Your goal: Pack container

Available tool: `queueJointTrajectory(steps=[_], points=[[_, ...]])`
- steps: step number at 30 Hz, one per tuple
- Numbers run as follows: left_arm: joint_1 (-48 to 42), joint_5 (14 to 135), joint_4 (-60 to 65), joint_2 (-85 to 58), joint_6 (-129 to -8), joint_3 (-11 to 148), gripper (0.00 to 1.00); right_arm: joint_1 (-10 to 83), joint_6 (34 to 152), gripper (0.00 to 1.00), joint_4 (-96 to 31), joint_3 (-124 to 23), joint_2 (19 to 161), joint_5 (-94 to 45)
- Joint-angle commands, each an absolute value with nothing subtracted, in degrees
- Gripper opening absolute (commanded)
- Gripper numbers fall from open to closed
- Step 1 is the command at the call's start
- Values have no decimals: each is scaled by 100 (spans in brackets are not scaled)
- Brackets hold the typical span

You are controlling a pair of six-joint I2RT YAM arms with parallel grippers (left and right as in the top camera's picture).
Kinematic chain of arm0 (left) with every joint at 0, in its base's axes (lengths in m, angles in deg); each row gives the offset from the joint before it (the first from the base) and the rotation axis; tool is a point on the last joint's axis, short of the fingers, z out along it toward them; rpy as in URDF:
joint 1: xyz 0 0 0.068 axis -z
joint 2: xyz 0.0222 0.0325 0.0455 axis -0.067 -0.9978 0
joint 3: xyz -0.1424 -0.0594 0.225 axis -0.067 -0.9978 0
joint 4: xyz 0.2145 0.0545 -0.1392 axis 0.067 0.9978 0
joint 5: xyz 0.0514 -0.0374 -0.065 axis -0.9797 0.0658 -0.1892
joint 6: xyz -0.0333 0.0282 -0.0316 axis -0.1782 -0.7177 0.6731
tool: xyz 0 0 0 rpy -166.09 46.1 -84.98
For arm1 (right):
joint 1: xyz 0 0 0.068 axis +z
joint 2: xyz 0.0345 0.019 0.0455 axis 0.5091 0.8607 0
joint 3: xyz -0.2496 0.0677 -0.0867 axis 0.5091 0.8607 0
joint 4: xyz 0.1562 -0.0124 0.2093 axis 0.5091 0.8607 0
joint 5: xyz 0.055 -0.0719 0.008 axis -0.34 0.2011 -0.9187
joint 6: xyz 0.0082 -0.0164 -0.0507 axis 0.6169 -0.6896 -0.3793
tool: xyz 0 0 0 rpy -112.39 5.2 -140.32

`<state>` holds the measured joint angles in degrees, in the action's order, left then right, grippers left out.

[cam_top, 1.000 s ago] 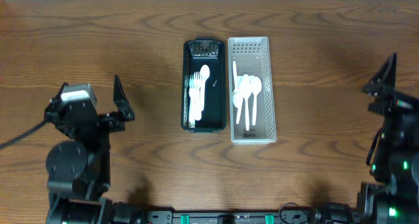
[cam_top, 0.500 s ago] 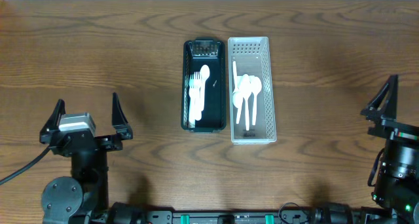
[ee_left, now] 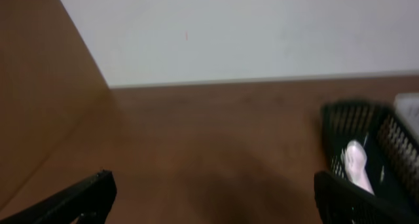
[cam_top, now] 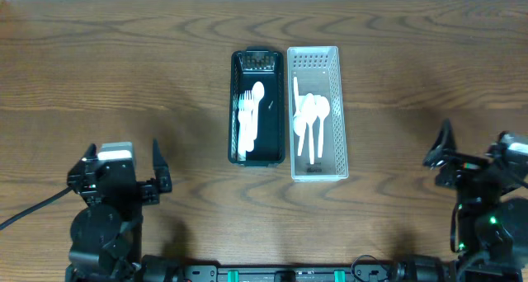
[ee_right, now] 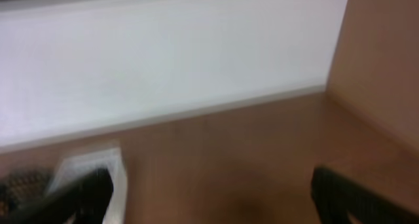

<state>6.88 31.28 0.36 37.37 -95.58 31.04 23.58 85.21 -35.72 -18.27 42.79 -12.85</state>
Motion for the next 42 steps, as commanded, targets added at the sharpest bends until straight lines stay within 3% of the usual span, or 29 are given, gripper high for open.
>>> queueJointTrajectory(steps=[1, 8, 17, 36, 42], points=[[712, 3078, 438, 3763, -9591, 3093, 98, 2307, 8609, 99, -2785, -1809, 4271, -1325], [712, 3078, 1815, 3763, -9591, 3093, 98, 2307, 8609, 99, -236, -1809, 4271, -1325], [712, 3078, 2814, 3763, -9591, 3093, 98, 2340, 8648, 99, -177, -1790, 4212, -1307], [712, 3078, 2855, 3763, -9591, 3093, 98, 2943, 8650, 99, -180, -1790, 1967, -1307], [712, 3078, 2855, 3763, -9591, 3093, 98, 3022, 8807, 99, -385, -1835, 1952, -1604]])
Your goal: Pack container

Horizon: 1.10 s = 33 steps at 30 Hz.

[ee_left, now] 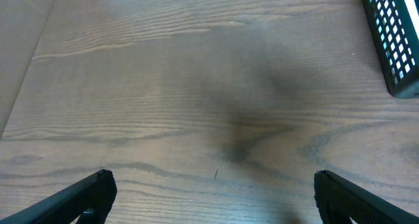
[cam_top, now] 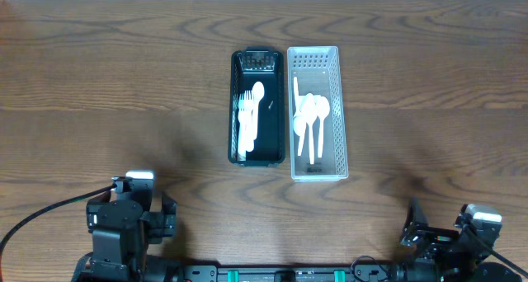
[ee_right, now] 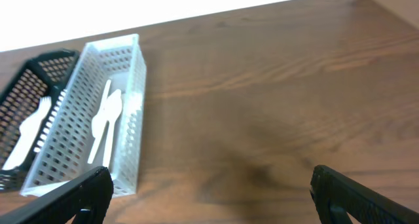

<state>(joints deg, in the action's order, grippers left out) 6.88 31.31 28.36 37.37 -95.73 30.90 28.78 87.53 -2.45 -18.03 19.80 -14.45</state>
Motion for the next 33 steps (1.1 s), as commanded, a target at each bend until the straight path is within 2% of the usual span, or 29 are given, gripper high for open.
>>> queueJointTrajectory(steps=[1, 7, 11, 18, 23, 29, 33], points=[[712, 3078, 2855, 3763, -9591, 3093, 98, 3037, 8484, 99, -617, -1803, 1952, -1607], [712, 3078, 2855, 3763, -9591, 3093, 98, 3074, 6235, 99, -2247, -1189, 1952, -1819], [712, 3078, 2855, 3763, -9591, 3093, 98, 3074, 5660, 99, -3218, -478, 1949, -1823], [712, 3078, 2855, 3763, -9591, 3093, 98, 3081, 5667, 99, -4997, 763, 1947, -1974], [712, 3078, 2855, 3763, -9591, 3093, 98, 3081, 5769, 99, -5043, 1128, 1945, -2011], [712, 3078, 2855, 3763, -9591, 3093, 98, 3079, 7415, 99, -5364, 1955, 1945, -1779], [712, 3078, 2855, 3763, -9591, 3093, 98, 3098, 7240, 99, -5664, 2057, 1943, -1777]])
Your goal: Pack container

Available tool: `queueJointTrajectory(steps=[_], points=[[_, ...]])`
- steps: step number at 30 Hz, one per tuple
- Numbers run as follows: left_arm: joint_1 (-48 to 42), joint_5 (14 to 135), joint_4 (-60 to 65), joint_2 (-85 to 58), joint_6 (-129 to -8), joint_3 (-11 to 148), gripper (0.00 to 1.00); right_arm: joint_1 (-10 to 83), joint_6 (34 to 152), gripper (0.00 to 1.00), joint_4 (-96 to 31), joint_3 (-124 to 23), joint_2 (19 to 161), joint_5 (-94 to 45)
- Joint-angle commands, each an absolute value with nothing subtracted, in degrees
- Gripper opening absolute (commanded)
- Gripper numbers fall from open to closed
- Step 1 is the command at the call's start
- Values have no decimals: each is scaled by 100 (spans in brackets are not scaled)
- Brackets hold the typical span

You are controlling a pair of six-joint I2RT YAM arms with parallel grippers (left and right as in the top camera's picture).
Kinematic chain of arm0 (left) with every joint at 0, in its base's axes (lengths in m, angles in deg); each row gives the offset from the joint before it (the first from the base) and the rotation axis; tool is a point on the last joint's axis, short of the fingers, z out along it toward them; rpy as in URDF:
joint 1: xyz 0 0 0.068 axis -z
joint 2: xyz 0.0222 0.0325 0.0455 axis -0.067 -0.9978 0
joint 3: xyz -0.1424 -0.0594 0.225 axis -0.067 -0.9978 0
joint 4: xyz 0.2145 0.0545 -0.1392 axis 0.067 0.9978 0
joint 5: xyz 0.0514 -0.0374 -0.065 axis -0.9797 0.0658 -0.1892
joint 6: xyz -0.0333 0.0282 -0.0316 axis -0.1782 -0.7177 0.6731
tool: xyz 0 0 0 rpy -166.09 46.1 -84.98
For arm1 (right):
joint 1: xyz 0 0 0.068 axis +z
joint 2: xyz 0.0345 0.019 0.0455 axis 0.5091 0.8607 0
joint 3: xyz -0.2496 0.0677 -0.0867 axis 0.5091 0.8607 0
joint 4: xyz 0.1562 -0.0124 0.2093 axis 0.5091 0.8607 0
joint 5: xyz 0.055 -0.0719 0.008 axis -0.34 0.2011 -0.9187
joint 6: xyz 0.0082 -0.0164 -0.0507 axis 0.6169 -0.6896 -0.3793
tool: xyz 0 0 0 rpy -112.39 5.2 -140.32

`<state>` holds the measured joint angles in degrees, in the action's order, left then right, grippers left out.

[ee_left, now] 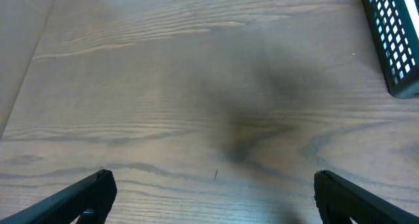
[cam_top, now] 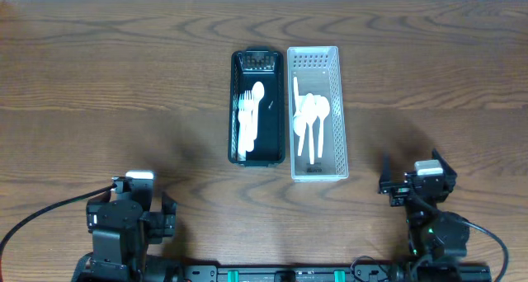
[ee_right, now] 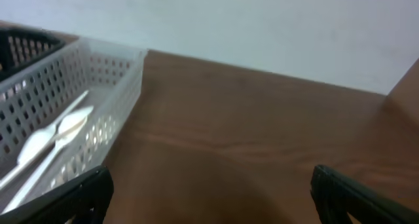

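Observation:
A black basket (cam_top: 232, 109) in mid-table holds white forks and a spoon (cam_top: 247, 117). Right beside it, a white perforated basket (cam_top: 341, 117) holds white spoons (cam_top: 310, 117). My left gripper (cam_top: 130, 209) sits at the front left, open over bare wood, with the black basket's corner (ee_left: 393, 47) far to its right. My right gripper (cam_top: 415, 173) stands at the front right, open and holding nothing. Its wrist view shows the white basket (ee_right: 105, 99) with spoons (ee_right: 52, 135) to the left.
The wooden table (cam_top: 99, 84) stretches wide on both sides of the two baskets. A white wall (ee_right: 262, 27) runs behind the table's far edge. The arm bases and a black rail (cam_top: 280, 274) sit along the front edge.
My right arm has come forward from the front right corner and stands nearer the white basket, its camera tilted up toward the wall. The left arm and both baskets are unchanged.
At first both arms stood raised at the front left and front right, their cameras facing the wall. Then both were drawn back low at the front edge, looking down on wood. Now only the right has come forward. The cutlery stayed put throughout.

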<state>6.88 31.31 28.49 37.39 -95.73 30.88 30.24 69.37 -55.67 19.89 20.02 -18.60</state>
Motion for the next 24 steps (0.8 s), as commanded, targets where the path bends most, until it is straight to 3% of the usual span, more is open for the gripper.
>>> queueJointTrajectory(steps=[1, 7, 14, 24], points=[[712, 3078, 2853, 3763, -9591, 3093, 98, 3098, 7177, 99, -5738, 2088, 1943, -1775], [712, 3078, 2855, 3763, -9591, 3093, 98, 3081, 7039, 99, -6162, 2285, 1943, -1762], [712, 3078, 2853, 3763, -9591, 3093, 98, 2930, 7802, 99, -6197, 2282, 1943, -1051], [712, 3078, 2855, 3763, -9591, 3093, 98, 2917, 7835, 99, -6155, 2282, 1945, -1414]])
